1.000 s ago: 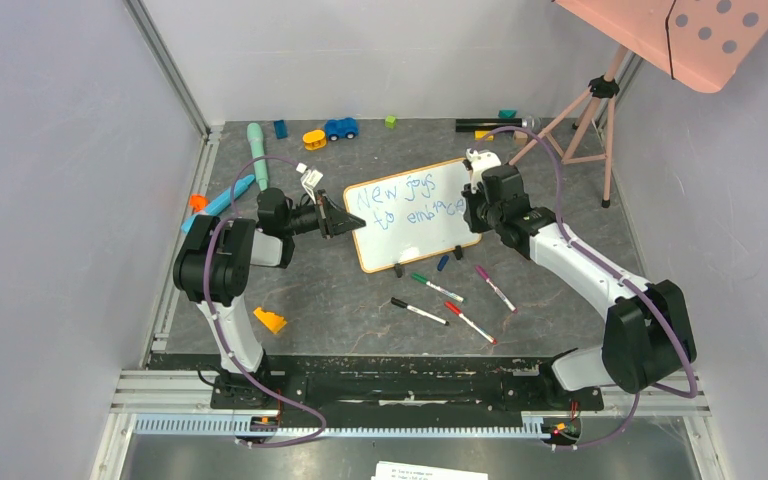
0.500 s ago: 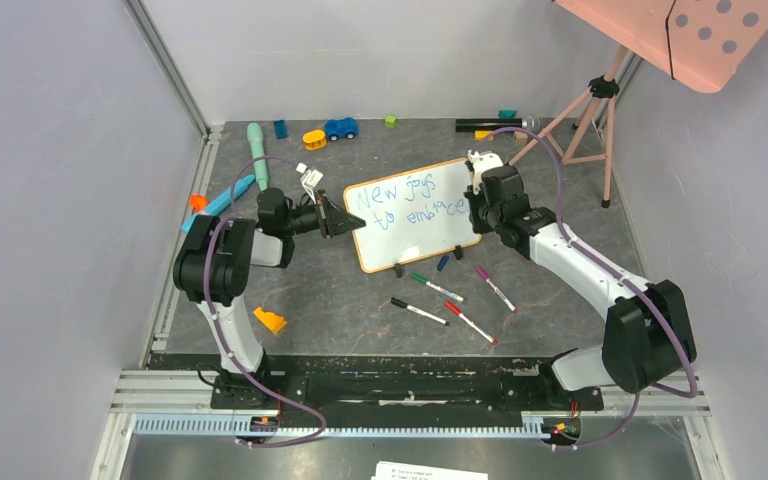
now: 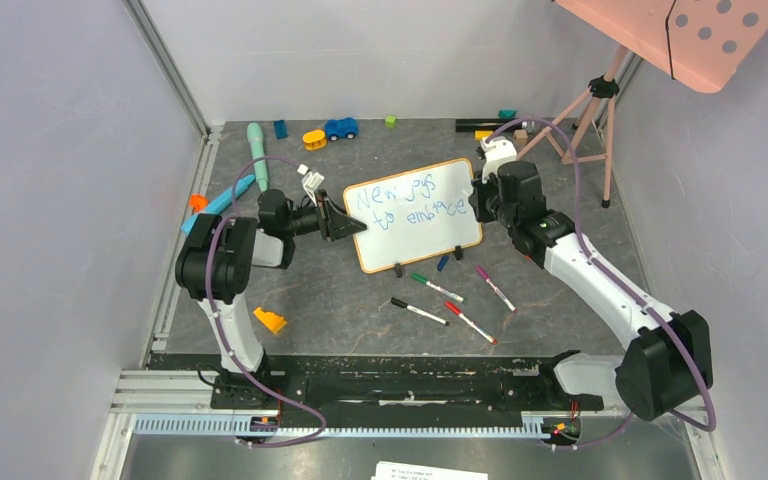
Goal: Write a sentence on the whiteboard
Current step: Write a sentence on the whiteboard, then pick up the pen cap from the center of the board.
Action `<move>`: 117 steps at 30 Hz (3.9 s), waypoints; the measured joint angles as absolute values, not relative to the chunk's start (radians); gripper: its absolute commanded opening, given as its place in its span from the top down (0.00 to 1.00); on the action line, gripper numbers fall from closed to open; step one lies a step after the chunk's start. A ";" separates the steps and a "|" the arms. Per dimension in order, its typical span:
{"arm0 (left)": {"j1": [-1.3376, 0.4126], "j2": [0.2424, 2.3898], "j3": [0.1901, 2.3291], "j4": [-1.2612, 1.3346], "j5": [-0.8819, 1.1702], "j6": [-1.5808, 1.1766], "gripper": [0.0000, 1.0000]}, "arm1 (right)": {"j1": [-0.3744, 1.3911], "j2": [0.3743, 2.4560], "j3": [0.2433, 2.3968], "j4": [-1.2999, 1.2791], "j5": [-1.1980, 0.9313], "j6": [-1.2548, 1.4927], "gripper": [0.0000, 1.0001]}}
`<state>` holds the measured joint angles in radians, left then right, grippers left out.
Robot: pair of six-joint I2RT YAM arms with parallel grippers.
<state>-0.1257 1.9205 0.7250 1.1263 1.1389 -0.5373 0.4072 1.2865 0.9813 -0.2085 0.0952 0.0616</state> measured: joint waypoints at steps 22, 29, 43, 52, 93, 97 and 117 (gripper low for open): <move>-0.080 2.006 0.667 1.470 1.198 -0.704 0.00 | 0.406 1.263 0.974 -0.173 0.078 0.070 1.00; -0.080 1.989 0.620 1.471 1.188 -0.702 0.00 | 0.406 1.263 0.974 -0.173 0.075 0.070 1.00; -0.069 1.739 0.357 1.475 1.018 -0.551 0.00 | 0.406 1.259 0.974 -0.174 0.057 0.076 1.00; -0.067 1.600 0.228 1.483 0.806 -0.480 0.00 | 0.406 1.249 0.974 -0.182 0.040 0.090 1.00; -0.543 0.876 0.699 -0.190 0.173 -0.609 0.00 | 0.447 0.934 0.838 -0.462 0.083 0.196 1.00; -0.723 0.920 0.781 -0.268 0.068 -0.608 0.01 | 0.447 0.909 0.853 -0.531 0.108 0.229 1.00; -1.109 1.686 1.105 -0.260 -0.298 -0.604 0.23 | 0.447 0.750 0.868 -0.672 0.238 0.311 1.00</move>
<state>-1.1088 1.6863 1.1053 -0.2596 -0.2981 -0.6041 0.4469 0.7498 0.8677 -0.6720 0.2382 0.3115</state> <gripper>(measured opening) 0.791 0.118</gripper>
